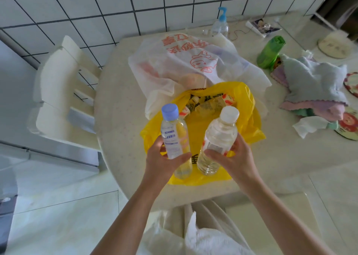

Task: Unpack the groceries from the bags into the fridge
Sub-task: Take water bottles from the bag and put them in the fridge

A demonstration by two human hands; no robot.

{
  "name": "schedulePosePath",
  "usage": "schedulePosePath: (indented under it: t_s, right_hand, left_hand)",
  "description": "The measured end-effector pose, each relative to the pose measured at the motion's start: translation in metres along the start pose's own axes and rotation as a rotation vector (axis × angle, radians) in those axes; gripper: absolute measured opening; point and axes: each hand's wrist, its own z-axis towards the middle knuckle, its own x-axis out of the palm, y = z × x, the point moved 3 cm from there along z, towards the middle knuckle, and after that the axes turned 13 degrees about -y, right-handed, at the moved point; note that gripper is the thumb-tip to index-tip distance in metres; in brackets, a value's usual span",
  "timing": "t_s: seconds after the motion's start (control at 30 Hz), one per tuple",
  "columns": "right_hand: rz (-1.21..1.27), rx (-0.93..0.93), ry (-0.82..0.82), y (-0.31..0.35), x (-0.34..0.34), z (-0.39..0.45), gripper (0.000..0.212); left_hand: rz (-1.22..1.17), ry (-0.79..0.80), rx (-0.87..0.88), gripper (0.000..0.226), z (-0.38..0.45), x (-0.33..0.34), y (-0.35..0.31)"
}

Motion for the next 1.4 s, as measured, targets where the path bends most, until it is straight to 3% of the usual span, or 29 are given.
schedulePosePath:
  t_s: [0.4, 0.77, 0.9, 1.1, 1.4]
  right_hand:
    - [-0.027, 0.008, 0.156, -0.023, -0.027, -0.075, 0.068]
    - [-0.114, -0.053, 0.501, -0.050, -0.064, -0.177, 0.054]
    - [-0.162, -0.038, 0.615, -0.058, -0.057, -0.217, 0.061]
    - [-0.330, -0.193, 0.802, -0.059, -0.028, -0.276, 0.055]
    - [-0.393, -0.166, 1.071, -0.064, 0.037, -0.386, 0.063]
  left_hand:
    - [-0.026, -0.158, -0.089, 0.050, -0.105, -0.027, 0.038]
    - [-0.105, -0.430, -0.217, 0.047, -0.272, -0.059, 0.096]
    - [-0.117, -0.564, -0.293, 0.045, -0.326, -0.082, 0.115]
    - [-0.160, -0.749, -0.379, 0.046, -0.388, -0.119, 0.143]
    - [-0.208, -0.967, -0.530, 0.048, -0.472, -0.207, 0.202]
